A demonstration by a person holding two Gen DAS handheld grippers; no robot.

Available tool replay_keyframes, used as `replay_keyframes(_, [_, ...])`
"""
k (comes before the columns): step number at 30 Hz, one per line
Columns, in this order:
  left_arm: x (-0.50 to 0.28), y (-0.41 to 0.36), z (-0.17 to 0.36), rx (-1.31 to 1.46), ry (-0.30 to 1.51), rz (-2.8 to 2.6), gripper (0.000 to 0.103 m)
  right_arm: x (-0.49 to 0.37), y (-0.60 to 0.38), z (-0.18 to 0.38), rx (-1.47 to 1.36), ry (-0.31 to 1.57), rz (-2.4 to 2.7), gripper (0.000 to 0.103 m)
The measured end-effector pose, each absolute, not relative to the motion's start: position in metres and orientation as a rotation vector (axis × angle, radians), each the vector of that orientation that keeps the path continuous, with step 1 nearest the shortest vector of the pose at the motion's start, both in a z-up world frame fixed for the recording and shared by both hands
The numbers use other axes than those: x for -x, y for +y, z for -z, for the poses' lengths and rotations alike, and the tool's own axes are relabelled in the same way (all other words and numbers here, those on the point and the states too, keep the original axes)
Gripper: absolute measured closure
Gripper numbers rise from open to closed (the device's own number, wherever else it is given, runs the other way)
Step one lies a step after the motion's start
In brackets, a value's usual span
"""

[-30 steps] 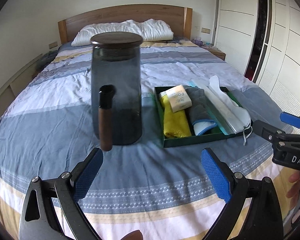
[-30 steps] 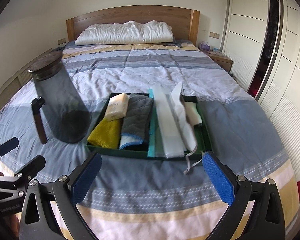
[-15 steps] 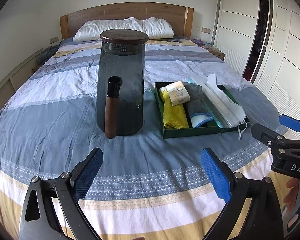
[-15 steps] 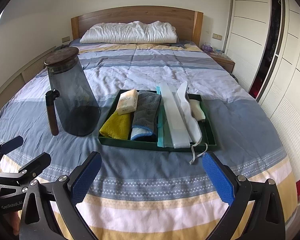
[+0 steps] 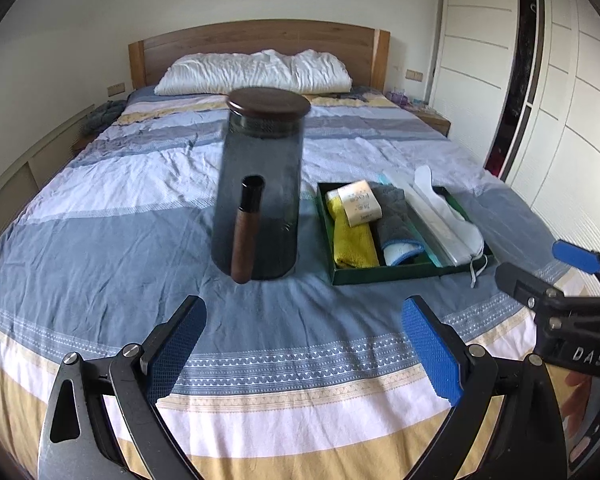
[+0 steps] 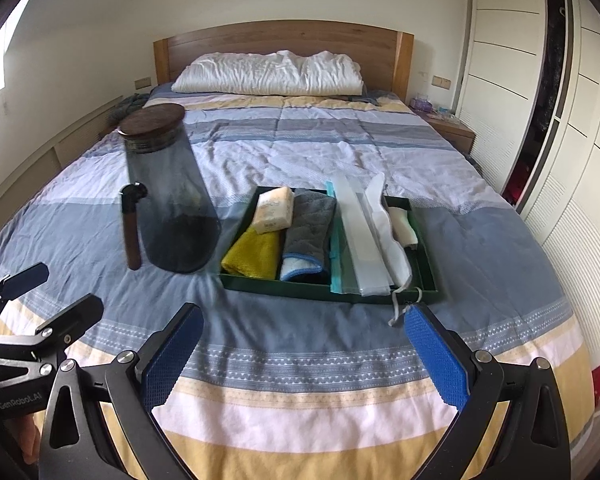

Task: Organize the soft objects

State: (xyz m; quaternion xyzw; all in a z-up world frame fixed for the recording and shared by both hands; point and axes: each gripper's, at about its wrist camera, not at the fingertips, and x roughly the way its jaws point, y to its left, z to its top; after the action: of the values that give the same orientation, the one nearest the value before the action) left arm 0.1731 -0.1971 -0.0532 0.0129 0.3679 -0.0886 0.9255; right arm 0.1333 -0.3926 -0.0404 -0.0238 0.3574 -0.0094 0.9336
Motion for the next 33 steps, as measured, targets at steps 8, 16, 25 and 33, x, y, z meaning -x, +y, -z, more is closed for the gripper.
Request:
replay_keyframes(8, [-0.165,-0.183,0.039,0.000,0.729,0.175,0.006,-0.117,-0.374,0.028,0.074,0.703,-0.001,0.000])
replay_keyframes(16, [-0.157,-0.176,0.031,0.003,0.708,0.168,0.003,-0.107,-0.366,0.018,0.076,0.682,-0.007,0.000])
replay_keyframes(25, [-0.145,-0.169,0.019,0.022,0.672,0.172,0.003,-0.097,-0.359,0.008,0.084,0.663,-0.008,0.000])
replay_keyframes(33, [-0.130,-0.164,0.004,0.022,0.593,0.146,0.002,-0.087,-0.355,0.001,0.090,0.647,-0.010,0.000])
